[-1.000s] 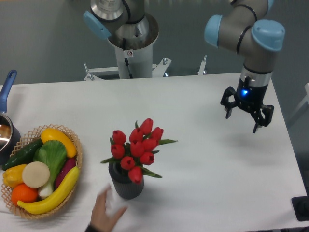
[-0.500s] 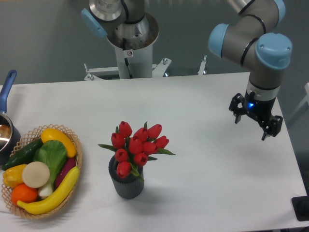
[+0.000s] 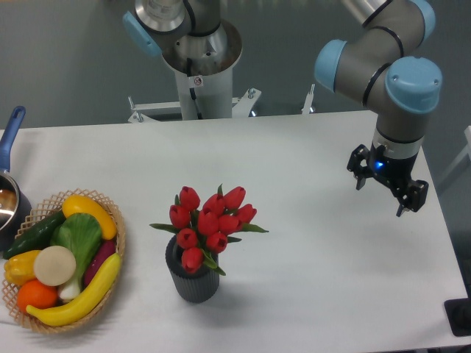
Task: Insert the flowers into the vase
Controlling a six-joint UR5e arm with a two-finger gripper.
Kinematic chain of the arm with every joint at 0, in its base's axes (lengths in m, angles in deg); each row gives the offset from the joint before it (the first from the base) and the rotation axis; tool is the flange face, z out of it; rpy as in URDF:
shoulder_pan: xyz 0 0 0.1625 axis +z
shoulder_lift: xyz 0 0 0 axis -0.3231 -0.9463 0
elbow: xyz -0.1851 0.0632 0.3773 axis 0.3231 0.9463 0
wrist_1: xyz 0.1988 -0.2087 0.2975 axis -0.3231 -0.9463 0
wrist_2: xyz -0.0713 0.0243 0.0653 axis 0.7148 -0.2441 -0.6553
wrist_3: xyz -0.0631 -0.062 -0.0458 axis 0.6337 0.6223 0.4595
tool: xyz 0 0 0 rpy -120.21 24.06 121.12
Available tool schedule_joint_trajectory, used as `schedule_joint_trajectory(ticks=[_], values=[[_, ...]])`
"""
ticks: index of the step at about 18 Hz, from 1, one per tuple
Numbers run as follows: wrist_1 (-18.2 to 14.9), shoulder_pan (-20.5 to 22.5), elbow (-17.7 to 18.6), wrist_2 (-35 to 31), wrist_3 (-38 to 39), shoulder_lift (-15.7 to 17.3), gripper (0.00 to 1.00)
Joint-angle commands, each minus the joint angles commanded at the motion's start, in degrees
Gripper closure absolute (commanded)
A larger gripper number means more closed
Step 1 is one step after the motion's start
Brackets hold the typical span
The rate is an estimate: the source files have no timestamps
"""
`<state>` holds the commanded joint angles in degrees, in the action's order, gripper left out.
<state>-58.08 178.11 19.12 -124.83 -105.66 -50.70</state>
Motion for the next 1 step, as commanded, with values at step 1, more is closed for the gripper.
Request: schedule_joint_trajectory(ticks=[1], values=[[0.00, 0.00, 0.00, 0.00, 0.09, 0.00, 0.00]])
